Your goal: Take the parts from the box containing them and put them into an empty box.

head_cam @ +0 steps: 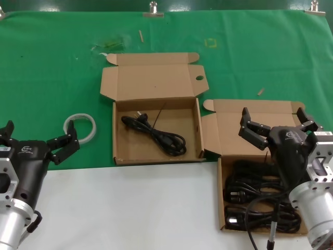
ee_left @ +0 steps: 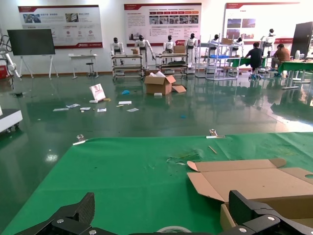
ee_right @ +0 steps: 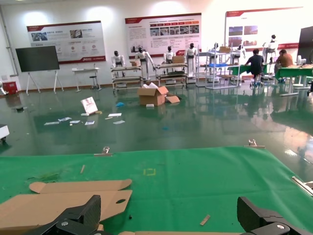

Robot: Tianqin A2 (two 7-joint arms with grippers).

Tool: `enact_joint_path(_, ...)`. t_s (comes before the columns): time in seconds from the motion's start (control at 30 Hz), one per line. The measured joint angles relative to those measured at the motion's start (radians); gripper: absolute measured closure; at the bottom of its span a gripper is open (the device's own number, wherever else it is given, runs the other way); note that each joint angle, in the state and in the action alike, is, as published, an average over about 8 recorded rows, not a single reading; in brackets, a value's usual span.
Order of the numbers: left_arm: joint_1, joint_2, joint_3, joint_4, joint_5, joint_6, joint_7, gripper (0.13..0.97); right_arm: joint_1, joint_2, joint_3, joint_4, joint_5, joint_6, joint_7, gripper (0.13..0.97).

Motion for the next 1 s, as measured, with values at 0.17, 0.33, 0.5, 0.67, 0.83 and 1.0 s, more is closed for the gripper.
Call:
enact_joint_path(0.17,0.0,0.0,0.0,0.0,0.0,0.0,0.0,0.132,0.0,0.0,0.0,0.0,0.0,0.0,0.0,0.129)
enact_joint_path(0.33,0.0,0.0,0.0,0.0,0.0,0.0,0.0,0.132,0.0,0.0,0.0,0.0,0.0,0.0,0.0,0.129)
enact_joint_path(0.5,0.0,0.0,0.0,0.0,0.0,0.0,0.0,0.132,0.0,0.0,0.0,0.0,0.0,0.0,0.0,0.129)
enact_joint_path(0.67,0.0,0.0,0.0,0.0,0.0,0.0,0.0,0.132,0.0,0.0,0.0,0.0,0.0,0.0,0.0,0.129)
enact_joint_path(0.83,0.0,0.0,0.0,0.0,0.0,0.0,0.0,0.132,0.0,0.0,0.0,0.0,0.0,0.0,0.0,0.129)
enact_joint_path(1.0,0.0,0.0,0.0,0.0,0.0,0.0,0.0,0.132,0.0,0.0,0.0,0.0,0.0,0.0,0.0,0.129)
